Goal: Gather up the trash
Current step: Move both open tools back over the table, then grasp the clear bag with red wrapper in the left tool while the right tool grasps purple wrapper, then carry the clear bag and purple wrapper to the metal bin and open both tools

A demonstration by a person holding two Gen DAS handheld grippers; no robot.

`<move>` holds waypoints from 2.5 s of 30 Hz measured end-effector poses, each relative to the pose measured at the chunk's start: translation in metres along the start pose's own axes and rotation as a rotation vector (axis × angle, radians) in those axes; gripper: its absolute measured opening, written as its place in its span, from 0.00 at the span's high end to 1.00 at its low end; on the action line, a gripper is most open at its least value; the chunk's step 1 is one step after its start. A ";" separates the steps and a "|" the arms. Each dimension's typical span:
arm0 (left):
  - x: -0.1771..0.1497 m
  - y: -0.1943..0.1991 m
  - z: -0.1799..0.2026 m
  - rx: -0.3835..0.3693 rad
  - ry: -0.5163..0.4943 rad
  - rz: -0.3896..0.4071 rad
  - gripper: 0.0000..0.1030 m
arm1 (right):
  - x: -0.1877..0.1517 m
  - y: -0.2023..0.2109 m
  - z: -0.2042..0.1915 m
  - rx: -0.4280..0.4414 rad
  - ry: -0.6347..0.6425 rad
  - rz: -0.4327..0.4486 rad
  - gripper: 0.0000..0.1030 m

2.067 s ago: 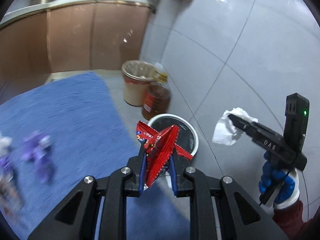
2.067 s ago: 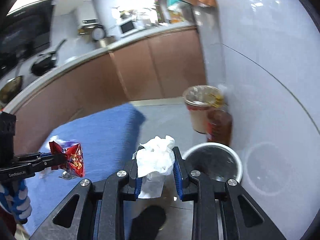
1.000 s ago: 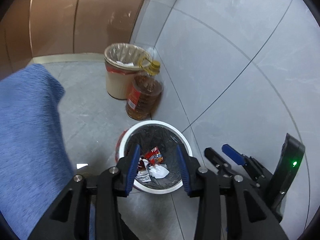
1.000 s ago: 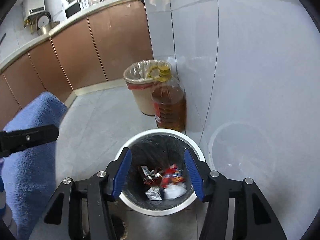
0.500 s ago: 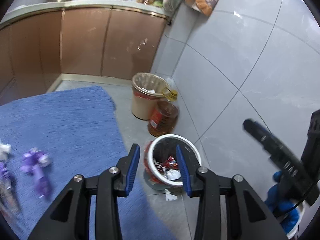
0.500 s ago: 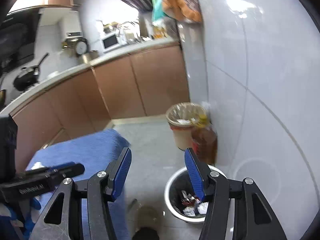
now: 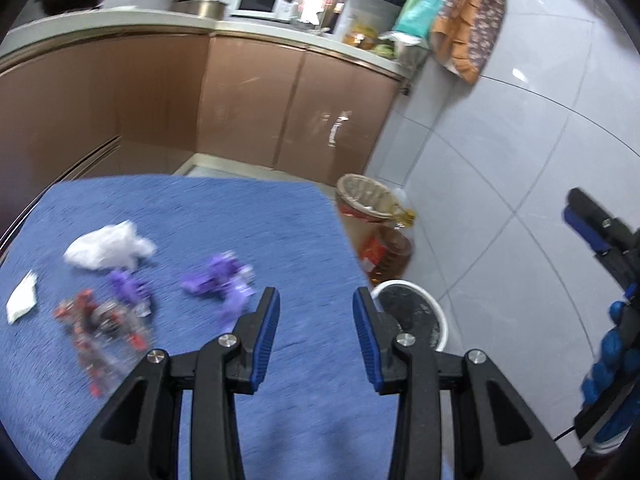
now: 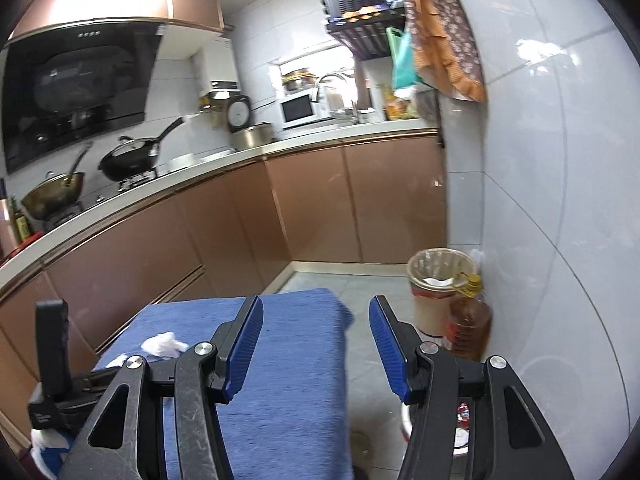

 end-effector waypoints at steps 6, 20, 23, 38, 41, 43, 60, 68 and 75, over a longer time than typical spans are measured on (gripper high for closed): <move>-0.026 0.004 -0.063 0.071 0.092 -0.009 0.65 | -0.005 -0.005 -0.030 0.053 0.043 -0.026 0.49; -0.041 -0.037 -0.144 0.206 0.199 -0.106 0.65 | -0.062 -0.095 -0.080 0.195 0.081 -0.244 0.49; -0.044 -0.049 -0.147 0.217 0.206 -0.136 0.65 | -0.076 -0.121 -0.091 0.226 0.089 -0.304 0.49; -0.051 -0.064 -0.165 0.164 0.260 -0.152 0.92 | -0.143 -0.222 -0.134 0.340 0.101 -0.536 0.49; -0.050 -0.063 -0.161 0.147 0.255 -0.141 0.96 | -0.148 -0.234 -0.138 0.351 0.090 -0.554 0.49; -0.051 -0.061 -0.157 0.137 0.249 -0.137 0.97 | -0.151 -0.240 -0.140 0.352 0.092 -0.562 0.50; -0.064 -0.009 -0.120 0.069 0.211 -0.079 0.98 | -0.139 -0.198 -0.132 0.381 0.091 -0.507 0.83; -0.063 0.028 -0.097 0.054 0.183 -0.027 0.99 | -0.125 -0.147 -0.130 0.374 0.100 -0.450 0.83; -0.065 0.061 -0.078 0.043 0.166 0.023 0.99 | -0.117 -0.108 -0.133 0.360 0.104 -0.404 0.83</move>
Point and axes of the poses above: each gripper's, at about its wrist camera, not at the fingertips, and y roughly against the way its jaws point, z to its right, x to its top, the point moved 4 cm from there along -y, roughly the way its jaws point, and after that the axes turned 3 degrees about -x, right-handed, at the moved point
